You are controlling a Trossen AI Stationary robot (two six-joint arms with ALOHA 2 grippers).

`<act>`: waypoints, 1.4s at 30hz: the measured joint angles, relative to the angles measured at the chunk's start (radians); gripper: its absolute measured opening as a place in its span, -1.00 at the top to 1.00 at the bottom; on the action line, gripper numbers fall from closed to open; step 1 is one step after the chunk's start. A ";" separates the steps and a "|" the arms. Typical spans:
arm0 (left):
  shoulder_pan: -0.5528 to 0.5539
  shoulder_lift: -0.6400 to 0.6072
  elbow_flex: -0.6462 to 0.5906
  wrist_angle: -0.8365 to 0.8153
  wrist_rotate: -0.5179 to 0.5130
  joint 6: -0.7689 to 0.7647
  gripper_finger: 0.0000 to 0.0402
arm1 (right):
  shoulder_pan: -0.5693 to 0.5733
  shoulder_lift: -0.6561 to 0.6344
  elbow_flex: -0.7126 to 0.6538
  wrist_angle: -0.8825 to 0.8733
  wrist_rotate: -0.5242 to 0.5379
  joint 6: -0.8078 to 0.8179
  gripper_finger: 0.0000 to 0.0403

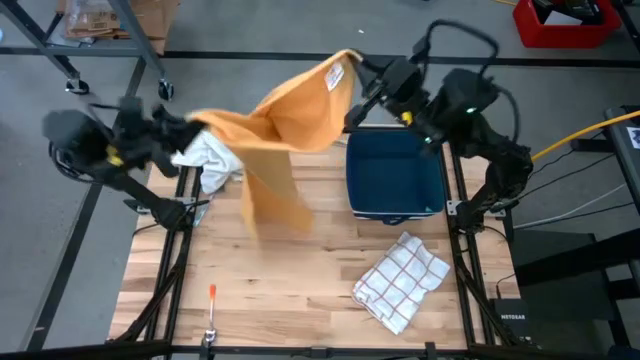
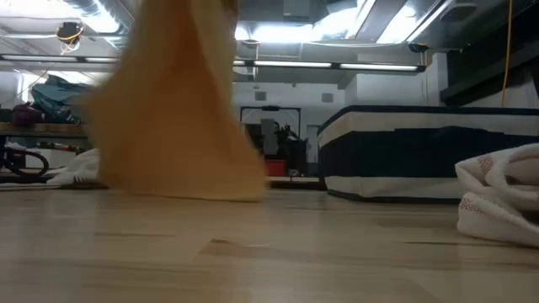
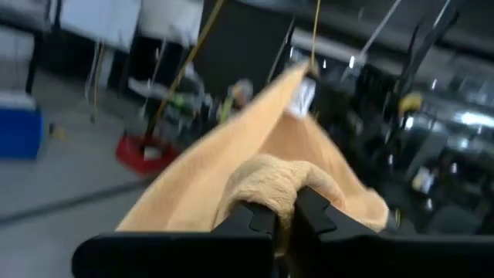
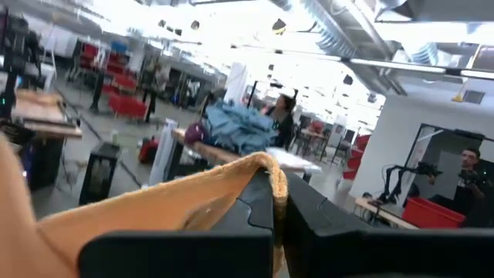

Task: Fold towel
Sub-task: Fold the yellow towel

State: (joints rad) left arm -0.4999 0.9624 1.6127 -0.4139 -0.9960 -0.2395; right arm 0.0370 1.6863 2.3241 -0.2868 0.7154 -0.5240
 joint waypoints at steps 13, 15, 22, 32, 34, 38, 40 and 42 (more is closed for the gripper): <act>0.006 0.004 0.000 0.508 0.000 0.439 1.00 | -0.027 0.000 0.029 0.113 0.012 0.021 0.96; 0.006 0.002 0.000 0.526 0.002 0.454 1.00 | -0.025 0.000 0.029 0.111 0.007 0.021 0.96; 0.003 0.000 0.000 0.533 0.003 0.448 1.00 | -0.024 0.000 0.029 0.082 0.007 0.021 0.96; -0.101 0.002 0.000 0.492 0.005 0.419 1.00 | -0.024 0.000 0.029 -0.112 0.016 0.027 0.96; -0.111 0.000 0.000 0.495 0.005 0.429 1.00 | -0.024 0.000 0.029 -0.107 0.016 0.027 0.96; -0.111 -0.002 0.000 0.512 -0.021 0.462 1.00 | -0.025 0.000 0.029 -0.038 0.021 -0.026 0.96; -0.111 -0.004 0.000 0.512 -0.028 0.482 1.00 | -0.025 0.000 0.031 0.016 0.037 -0.089 0.96; -0.111 -0.004 0.000 0.512 -0.041 0.497 1.00 | -0.025 0.000 0.031 0.065 0.054 -0.149 0.96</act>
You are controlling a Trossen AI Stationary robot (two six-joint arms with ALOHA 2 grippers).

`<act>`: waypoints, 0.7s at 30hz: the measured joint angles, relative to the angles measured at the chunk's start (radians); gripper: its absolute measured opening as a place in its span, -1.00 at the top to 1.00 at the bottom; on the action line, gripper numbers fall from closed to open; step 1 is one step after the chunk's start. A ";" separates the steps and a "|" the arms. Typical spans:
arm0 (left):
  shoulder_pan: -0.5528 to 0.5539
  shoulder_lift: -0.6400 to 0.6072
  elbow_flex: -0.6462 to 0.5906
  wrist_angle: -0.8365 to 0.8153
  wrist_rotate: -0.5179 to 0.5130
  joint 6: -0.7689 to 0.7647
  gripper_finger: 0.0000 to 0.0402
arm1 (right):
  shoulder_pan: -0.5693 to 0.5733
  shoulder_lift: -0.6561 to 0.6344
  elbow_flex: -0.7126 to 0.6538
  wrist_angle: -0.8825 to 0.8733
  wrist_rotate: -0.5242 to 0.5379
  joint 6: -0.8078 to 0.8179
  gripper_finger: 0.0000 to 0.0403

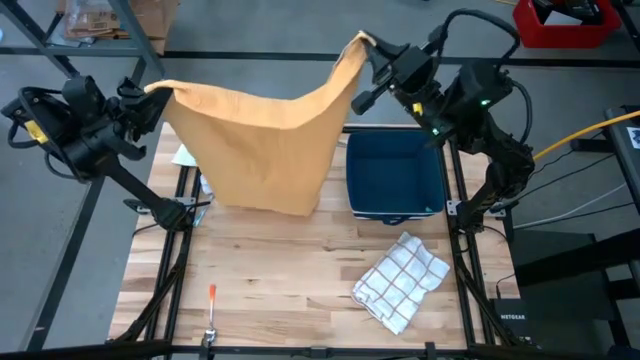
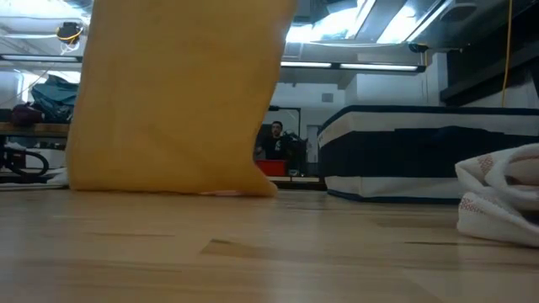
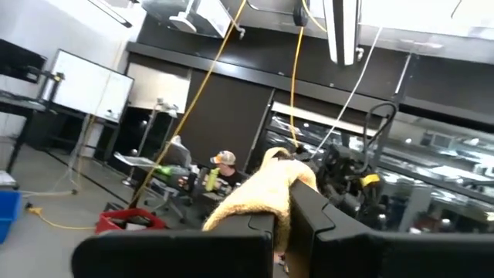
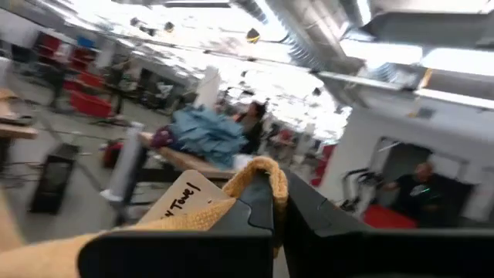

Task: Fold towel
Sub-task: Fold the yellow towel

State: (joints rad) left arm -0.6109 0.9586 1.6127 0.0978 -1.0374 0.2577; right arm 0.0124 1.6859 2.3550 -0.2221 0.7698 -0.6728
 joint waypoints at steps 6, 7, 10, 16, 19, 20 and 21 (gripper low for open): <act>-0.003 -0.002 0.000 -0.002 -0.007 -0.018 1.00 | 0.000 0.000 0.000 0.048 0.116 -0.116 0.96; -0.007 -0.002 0.000 -0.003 -0.007 -0.031 1.00 | 0.000 -0.002 0.000 0.045 0.145 -0.121 0.96; -0.027 -0.002 0.000 -0.015 -0.007 -0.073 1.00 | 0.006 -0.006 0.000 0.011 0.231 -0.124 0.96; -0.089 0.004 0.000 -0.067 -0.024 -0.157 1.00 | 0.066 -0.008 0.000 -0.069 0.394 -0.176 0.96; -0.120 0.019 0.000 -0.104 -0.060 -0.203 1.00 | 0.113 -0.008 0.000 -0.108 0.410 -0.197 0.96; -0.130 0.027 0.000 -0.113 -0.072 -0.221 1.00 | 0.130 -0.008 0.000 -0.119 0.416 -0.198 0.96; -0.140 0.036 0.000 -0.122 -0.082 -0.232 1.00 | 0.149 -0.008 0.000 -0.131 0.422 -0.199 0.96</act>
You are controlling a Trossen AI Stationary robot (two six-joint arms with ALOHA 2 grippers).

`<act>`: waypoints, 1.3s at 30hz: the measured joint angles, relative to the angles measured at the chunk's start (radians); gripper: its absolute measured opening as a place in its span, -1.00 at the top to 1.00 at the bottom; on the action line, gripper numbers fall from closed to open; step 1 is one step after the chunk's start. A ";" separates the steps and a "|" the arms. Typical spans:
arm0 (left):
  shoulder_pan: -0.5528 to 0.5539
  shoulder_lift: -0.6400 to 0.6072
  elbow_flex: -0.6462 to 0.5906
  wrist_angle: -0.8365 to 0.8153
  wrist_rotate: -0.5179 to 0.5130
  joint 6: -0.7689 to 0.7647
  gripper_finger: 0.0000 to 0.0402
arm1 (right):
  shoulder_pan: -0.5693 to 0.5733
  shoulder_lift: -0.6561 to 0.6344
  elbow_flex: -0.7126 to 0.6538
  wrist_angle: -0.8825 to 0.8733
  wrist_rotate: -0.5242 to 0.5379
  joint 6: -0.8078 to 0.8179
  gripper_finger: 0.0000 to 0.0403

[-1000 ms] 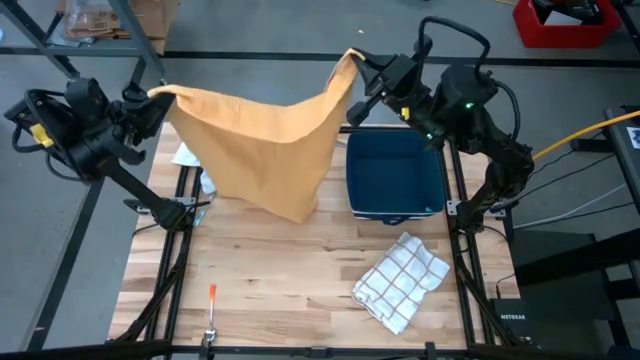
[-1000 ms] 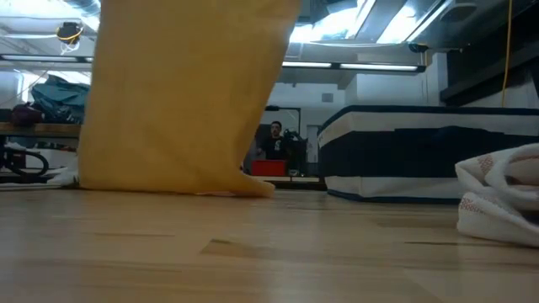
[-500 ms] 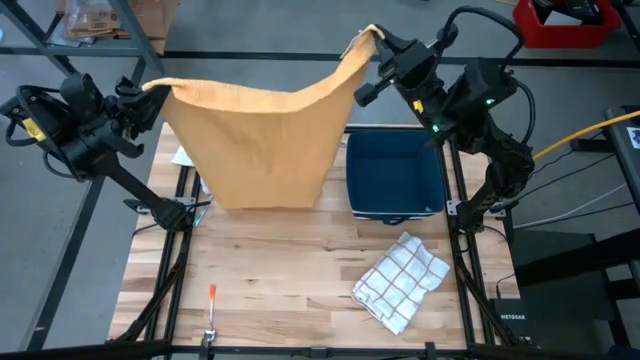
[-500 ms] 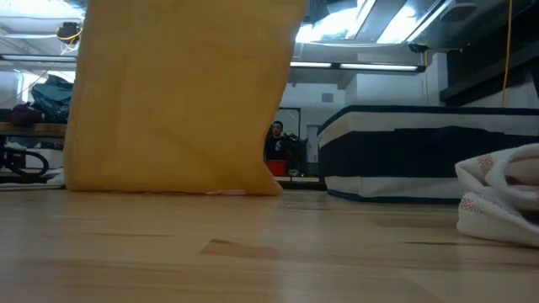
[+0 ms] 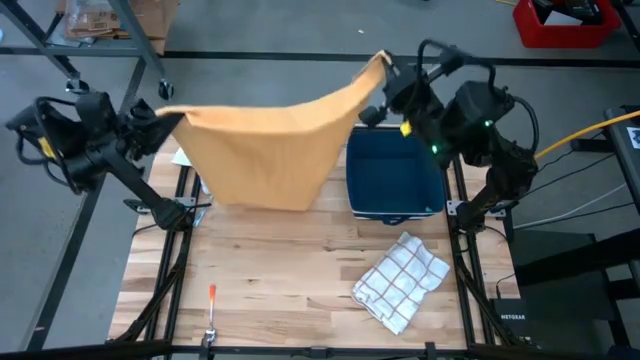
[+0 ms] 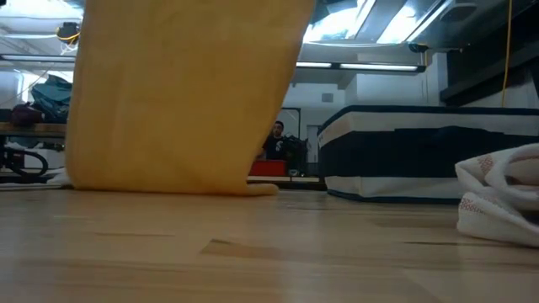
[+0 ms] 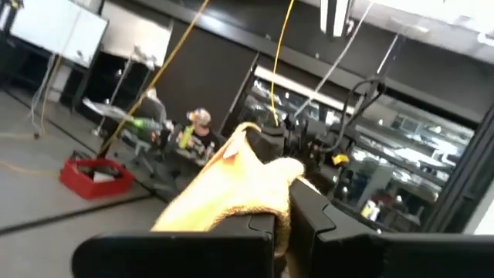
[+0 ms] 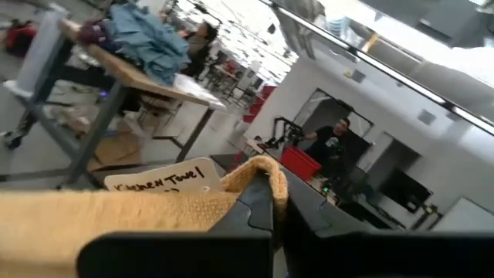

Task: Fold towel
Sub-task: Fold the yellow towel

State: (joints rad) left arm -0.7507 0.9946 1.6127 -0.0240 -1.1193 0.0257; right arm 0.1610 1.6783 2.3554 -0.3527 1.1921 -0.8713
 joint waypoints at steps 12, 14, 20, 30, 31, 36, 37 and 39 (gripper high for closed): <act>-0.191 0.156 0.000 -0.002 -0.067 -0.096 1.00 | 0.264 0.000 0.000 -0.076 0.185 0.001 0.96; -0.229 0.186 0.000 0.002 -0.109 -0.116 1.00 | 0.315 0.000 0.000 -0.076 0.232 0.002 0.96; -0.366 0.271 0.000 0.093 -0.263 -0.122 1.00 | 0.480 0.000 0.000 -0.062 0.375 0.003 0.96; -0.532 0.375 0.000 0.288 -0.452 -0.079 1.00 | 0.727 0.008 0.000 -0.040 0.379 0.234 0.96; -0.539 0.384 0.000 0.302 -0.452 -0.078 1.00 | 0.742 0.013 0.000 -0.040 0.379 0.249 0.96; -0.565 0.425 0.000 0.350 -0.452 -0.077 1.00 | 0.814 0.040 -0.001 -0.040 0.379 0.331 0.96; -0.568 0.431 0.000 0.359 -0.452 -0.077 1.00 | 0.825 0.044 -0.001 -0.040 0.379 0.351 0.96; -0.572 0.441 0.000 0.362 -0.452 -0.080 1.00 | 0.846 0.053 -0.001 -0.039 0.379 0.387 0.96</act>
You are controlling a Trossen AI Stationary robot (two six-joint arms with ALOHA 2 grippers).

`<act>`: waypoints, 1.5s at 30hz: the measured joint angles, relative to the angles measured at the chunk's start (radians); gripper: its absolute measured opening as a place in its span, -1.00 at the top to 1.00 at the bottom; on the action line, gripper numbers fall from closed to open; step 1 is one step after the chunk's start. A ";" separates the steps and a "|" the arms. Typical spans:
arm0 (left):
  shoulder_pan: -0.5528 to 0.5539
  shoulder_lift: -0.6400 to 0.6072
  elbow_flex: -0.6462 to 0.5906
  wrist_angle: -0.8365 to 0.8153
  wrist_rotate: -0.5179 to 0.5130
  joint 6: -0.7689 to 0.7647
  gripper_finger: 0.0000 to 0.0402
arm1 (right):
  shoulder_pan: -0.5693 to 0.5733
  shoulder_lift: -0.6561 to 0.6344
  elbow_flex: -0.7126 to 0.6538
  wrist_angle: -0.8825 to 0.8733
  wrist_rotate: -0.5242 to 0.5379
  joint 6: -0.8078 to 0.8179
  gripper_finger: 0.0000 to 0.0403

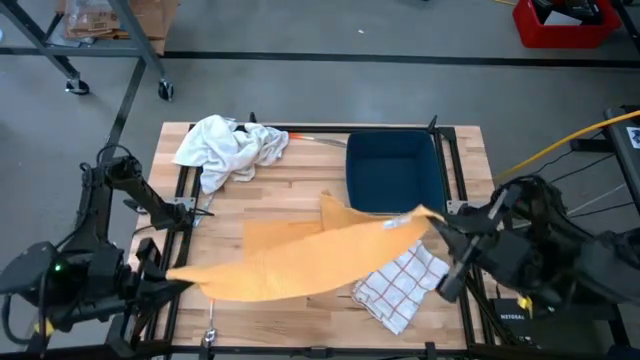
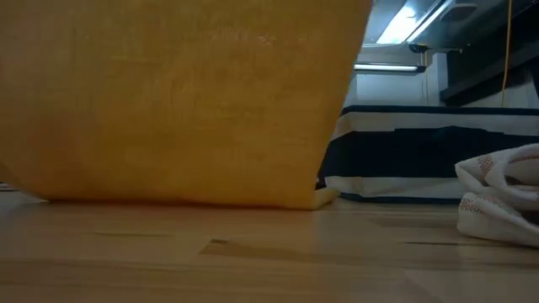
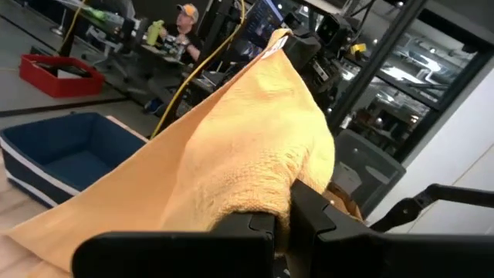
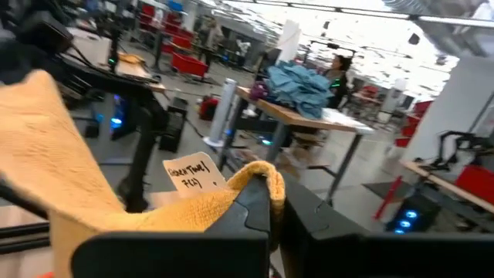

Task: Fold towel
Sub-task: Fold the yellow towel

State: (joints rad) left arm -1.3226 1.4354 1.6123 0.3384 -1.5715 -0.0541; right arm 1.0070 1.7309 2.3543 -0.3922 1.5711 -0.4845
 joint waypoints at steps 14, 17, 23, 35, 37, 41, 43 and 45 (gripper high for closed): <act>0.045 -0.003 0.000 0.011 0.000 0.152 1.00 | -0.049 0.006 -0.014 -0.162 0.000 0.133 0.96; 0.085 -0.003 0.000 0.005 0.000 0.205 1.00 | -0.099 0.006 -0.019 -0.359 -0.016 0.279 0.96; 0.152 -0.006 -0.022 -0.120 0.000 0.169 1.00 | -0.173 -0.005 -0.019 -0.834 -0.292 0.827 0.96; 0.251 -0.064 -0.070 -0.708 0.002 -0.311 1.00 | -0.320 0.003 -0.059 -1.176 -0.518 1.122 0.96; 0.267 -0.078 -0.070 -0.876 0.001 -0.473 1.00 | -0.345 0.002 -0.080 -1.179 -0.528 1.112 0.96; 0.298 -0.106 -0.070 -1.236 0.002 -0.827 1.00 | -0.409 0.001 -0.111 -1.178 -0.556 1.063 0.96; 0.311 -0.125 -0.070 -1.392 0.002 -0.978 1.00 | -0.442 0.001 -0.116 -1.179 -0.562 1.018 0.96; 0.327 -0.149 -0.070 -1.520 0.001 -1.094 1.00 | -0.482 0.001 -0.116 -1.179 -0.566 0.969 0.96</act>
State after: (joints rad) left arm -0.9959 1.2867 1.5425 -1.1814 -1.5704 -1.1481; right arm 0.5247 1.7321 2.2383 -1.5710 1.0053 0.4846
